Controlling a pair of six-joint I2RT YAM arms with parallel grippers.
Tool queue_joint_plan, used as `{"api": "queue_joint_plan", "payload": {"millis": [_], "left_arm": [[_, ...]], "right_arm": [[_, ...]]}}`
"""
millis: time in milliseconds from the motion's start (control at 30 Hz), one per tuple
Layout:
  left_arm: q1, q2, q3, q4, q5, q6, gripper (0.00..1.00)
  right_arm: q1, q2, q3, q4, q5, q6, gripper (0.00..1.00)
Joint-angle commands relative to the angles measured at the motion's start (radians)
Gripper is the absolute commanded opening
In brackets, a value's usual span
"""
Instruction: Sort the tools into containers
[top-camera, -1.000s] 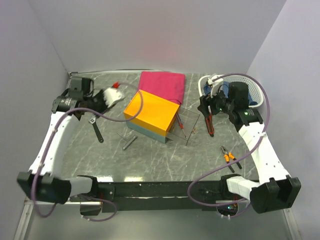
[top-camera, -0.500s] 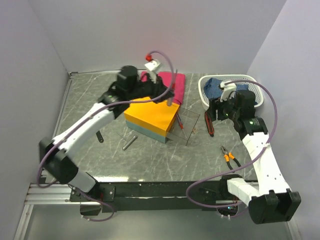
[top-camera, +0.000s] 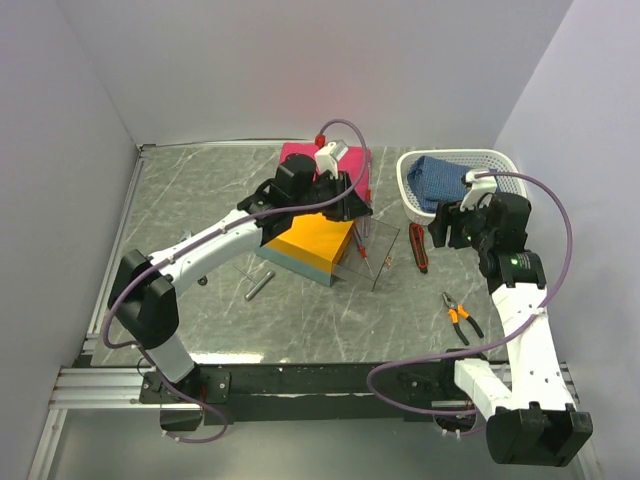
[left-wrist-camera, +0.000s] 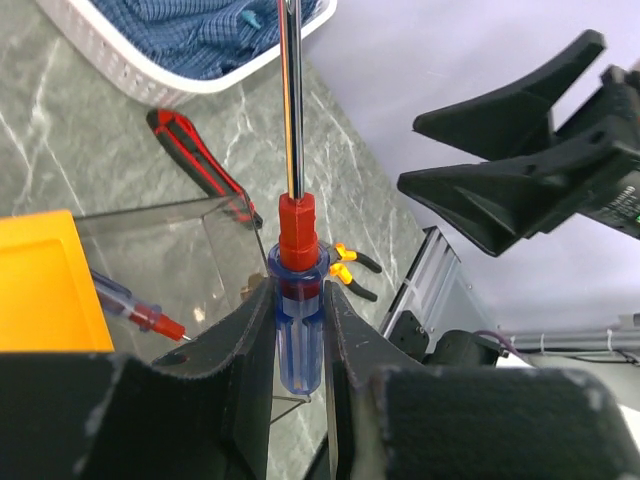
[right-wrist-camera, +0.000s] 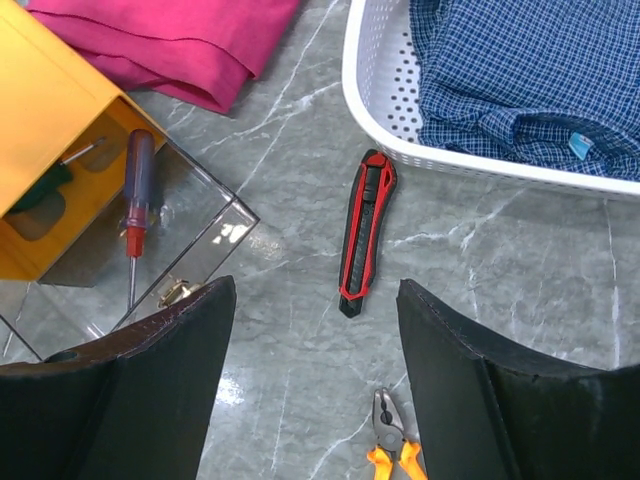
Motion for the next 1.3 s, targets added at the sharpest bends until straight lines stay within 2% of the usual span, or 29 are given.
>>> {"api": "queue_joint_plan", "payload": {"millis": [0,233,533,633,667,733,767,867,1000,1133,1267], "left_arm": [[-0.030,0.002,-0.029,0.037,-0.044,-0.032,0.01],[-0.078,0.034,-0.082,-0.015,-0.067,-0.001,0.01],[-0.092,0.072,-0.079,-0.027,-0.105,0.012,0.15],[-0.092,0.080,-0.070,-0.038,-0.087,0.019,0.38],[-0.093,0.081,-0.066,-0.047,-0.082,0.017,0.53],[-0.090,0.078,-0.040,-0.067,-0.069,0.037,0.61],[-0.089,0.072,-0.029,-0.075,-0.067,0.049,0.71],[-0.073,0.051,0.022,-0.107,-0.041,0.083,0.78],[-0.047,0.008,0.131,-0.124,-0.020,0.194,0.83],[0.035,-0.088,0.246,-0.159,-0.097,0.348,0.90],[0.172,-0.220,0.169,-0.242,-0.170,0.549,0.91]], "right_arm": [[-0.013,-0.026,-0.018,0.034,-0.029,0.012,0.73],[-0.011,-0.021,-0.046,0.060,-0.075,0.035,0.73],[-0.011,-0.009,-0.063,0.080,-0.097,0.044,0.73],[-0.011,-0.010,-0.075,0.090,-0.102,0.049,0.73],[-0.011,-0.009,-0.076,0.092,-0.102,0.049,0.73],[-0.011,-0.012,-0.083,0.091,-0.100,0.044,0.73],[-0.011,-0.010,-0.084,0.092,-0.099,0.041,0.73],[-0.011,-0.009,-0.084,0.087,-0.100,0.028,0.73],[-0.011,-0.007,-0.057,0.086,-0.155,0.005,0.73],[0.027,0.013,0.002,0.094,-0.218,0.006,0.73],[0.093,0.057,0.068,0.097,-0.240,0.005,0.73]]}}
